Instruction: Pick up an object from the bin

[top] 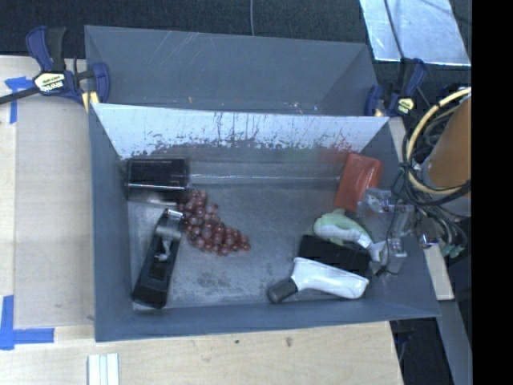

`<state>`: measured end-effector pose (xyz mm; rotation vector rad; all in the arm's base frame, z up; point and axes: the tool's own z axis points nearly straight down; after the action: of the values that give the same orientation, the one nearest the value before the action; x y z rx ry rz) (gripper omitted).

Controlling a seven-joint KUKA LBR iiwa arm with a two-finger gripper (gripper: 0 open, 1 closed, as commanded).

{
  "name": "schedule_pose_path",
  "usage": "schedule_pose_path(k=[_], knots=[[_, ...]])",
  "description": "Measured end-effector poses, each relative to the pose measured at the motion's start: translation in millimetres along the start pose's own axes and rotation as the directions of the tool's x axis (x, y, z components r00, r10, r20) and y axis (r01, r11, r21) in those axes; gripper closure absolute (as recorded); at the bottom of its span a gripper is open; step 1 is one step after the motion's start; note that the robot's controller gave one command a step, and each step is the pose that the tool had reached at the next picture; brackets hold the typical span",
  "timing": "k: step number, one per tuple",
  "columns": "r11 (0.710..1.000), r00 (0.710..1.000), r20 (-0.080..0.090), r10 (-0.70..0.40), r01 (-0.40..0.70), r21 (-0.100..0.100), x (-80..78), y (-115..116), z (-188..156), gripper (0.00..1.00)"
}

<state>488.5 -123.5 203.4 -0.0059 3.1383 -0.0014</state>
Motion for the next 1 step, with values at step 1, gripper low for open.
schedule_pose_path(k=[1], knots=[[1.0,1.0,0.0,0.0,0.0,0.0,0.0,0.0,0.0,0.0]])
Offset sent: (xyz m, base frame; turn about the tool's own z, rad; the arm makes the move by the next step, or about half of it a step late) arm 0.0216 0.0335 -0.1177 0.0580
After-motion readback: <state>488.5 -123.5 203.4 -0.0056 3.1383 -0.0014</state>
